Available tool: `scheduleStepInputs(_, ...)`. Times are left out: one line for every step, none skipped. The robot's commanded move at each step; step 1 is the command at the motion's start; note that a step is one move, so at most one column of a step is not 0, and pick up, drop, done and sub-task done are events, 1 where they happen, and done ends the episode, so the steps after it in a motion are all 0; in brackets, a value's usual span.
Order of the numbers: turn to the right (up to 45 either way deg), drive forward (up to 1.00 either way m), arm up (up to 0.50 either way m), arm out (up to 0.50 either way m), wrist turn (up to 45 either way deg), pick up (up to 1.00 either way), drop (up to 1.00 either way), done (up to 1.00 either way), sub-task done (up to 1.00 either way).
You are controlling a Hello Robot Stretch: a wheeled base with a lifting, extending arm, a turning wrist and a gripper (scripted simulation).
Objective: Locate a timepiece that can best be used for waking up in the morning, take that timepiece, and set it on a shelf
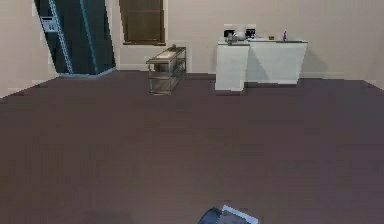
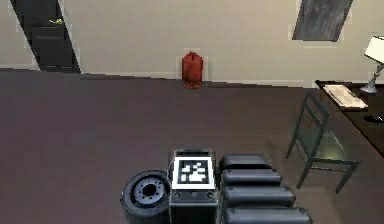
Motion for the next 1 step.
scheduleStepInputs(0.0,1.0,0.0,0.0,0.0,0.0,0.0,0.0,0.0)
